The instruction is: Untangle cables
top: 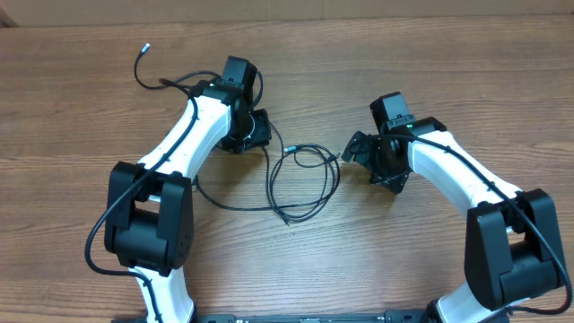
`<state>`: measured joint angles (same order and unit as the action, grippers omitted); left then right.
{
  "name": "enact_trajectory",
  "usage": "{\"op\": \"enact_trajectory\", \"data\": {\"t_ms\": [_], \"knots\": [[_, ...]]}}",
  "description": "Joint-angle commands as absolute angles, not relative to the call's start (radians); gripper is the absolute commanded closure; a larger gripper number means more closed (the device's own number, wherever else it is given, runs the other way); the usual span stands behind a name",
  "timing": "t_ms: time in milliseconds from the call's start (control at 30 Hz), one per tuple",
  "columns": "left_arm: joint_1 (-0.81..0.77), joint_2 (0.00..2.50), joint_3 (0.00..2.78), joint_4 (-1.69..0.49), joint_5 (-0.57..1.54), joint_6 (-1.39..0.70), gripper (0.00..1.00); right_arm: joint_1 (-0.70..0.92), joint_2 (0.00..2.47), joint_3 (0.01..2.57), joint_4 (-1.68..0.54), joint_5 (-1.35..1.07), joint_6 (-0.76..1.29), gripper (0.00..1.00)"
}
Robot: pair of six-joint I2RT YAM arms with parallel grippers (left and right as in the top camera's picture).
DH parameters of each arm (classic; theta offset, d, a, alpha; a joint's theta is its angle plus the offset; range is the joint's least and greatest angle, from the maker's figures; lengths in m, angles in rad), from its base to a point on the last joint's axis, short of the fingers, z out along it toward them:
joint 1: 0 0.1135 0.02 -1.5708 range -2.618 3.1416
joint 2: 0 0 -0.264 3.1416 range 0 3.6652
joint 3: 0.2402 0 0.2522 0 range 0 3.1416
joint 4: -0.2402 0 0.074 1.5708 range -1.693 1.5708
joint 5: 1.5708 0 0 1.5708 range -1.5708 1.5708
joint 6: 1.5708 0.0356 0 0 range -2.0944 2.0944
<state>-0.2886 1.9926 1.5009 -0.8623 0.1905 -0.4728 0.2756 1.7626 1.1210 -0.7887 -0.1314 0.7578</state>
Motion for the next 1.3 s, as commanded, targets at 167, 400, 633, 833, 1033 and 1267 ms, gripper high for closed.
{"op": "enact_trajectory", "data": {"t_ms": [167, 400, 633, 833, 1033, 1267], "knots": [[-0.295, 1.975, 1.514, -0.838, 0.199, -0.479, 0.00, 0.273, 1.745, 1.138, -0.788, -0.133, 0.751, 0.00], [-0.295, 1.975, 1.514, -0.826, 0.200, -0.479, 0.01, 0.273, 1.745, 1.138, -0.788, -0.133, 0.751, 0.00], [-0.298, 1.975, 1.514, -0.826, 0.199, -0.479, 0.04, 0.273, 1.745, 1.138, -0.788, -0.133, 0.751, 0.00], [-0.298, 1.975, 1.514, -0.825, 0.172, -0.480, 0.00, 0.273, 1.745, 1.138, -0.788, -0.133, 0.751, 0.00], [-0.298, 1.975, 1.514, -0.825, 0.151, -0.480, 0.01, 0.273, 1.745, 1.138, -0.788, -0.133, 0.751, 0.00], [-0.302, 1.975, 1.514, -0.826, 0.146, -0.479, 0.01, 0.273, 1.745, 1.138, -0.788, -0.133, 0.751, 0.00]]}}
